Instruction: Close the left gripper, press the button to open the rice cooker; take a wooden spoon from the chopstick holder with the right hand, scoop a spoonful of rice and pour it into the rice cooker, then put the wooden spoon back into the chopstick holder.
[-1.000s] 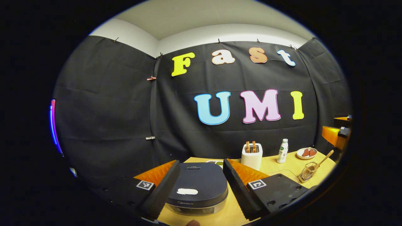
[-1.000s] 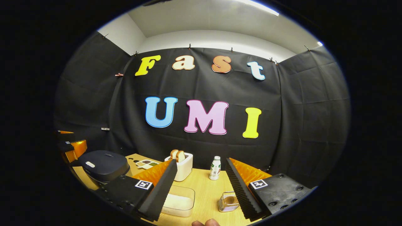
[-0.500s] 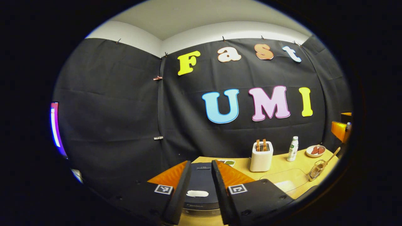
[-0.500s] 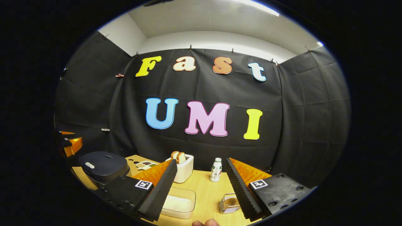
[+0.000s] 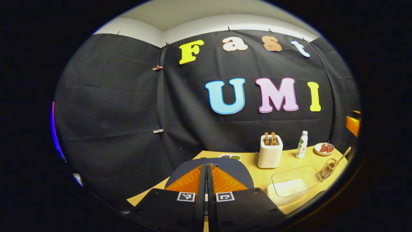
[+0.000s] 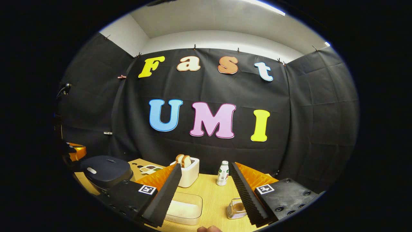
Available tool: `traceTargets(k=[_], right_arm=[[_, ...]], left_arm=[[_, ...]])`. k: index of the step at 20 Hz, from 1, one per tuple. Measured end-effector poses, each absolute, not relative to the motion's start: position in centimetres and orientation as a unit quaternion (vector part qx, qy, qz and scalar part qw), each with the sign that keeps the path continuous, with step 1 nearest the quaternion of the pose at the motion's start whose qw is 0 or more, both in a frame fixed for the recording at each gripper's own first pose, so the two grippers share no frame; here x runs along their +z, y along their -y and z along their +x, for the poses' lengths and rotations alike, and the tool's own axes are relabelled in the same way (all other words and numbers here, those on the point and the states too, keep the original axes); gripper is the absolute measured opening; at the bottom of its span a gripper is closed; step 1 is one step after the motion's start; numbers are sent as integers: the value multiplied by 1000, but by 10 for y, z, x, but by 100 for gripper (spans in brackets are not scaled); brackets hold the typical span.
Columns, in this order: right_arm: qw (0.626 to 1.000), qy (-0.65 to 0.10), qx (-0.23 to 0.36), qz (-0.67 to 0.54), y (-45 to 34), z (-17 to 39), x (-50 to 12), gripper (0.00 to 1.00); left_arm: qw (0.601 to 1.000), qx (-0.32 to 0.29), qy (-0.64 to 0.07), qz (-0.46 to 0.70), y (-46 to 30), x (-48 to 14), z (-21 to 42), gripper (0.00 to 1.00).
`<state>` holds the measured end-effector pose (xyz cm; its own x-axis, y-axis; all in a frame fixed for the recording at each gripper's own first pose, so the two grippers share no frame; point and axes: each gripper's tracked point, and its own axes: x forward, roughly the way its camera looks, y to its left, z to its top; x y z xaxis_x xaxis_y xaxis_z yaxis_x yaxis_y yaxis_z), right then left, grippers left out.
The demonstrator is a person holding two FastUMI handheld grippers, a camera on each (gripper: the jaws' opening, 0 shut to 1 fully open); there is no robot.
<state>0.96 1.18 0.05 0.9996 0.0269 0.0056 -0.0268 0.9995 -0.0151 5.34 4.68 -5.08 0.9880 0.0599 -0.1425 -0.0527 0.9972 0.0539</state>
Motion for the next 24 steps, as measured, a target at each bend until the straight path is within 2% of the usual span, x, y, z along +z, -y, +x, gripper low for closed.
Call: traceTargets(k=[11, 24], right_arm=[[1000, -8, 4, -11, -12, 7, -6, 96], [1000, -13, 3, -8, -9, 4, -7, 96]], left_arm=[[984, -1, -176, -21, -44, -125, 63, 5], [979, 9, -193, -59, -45, -137, 61, 7]])
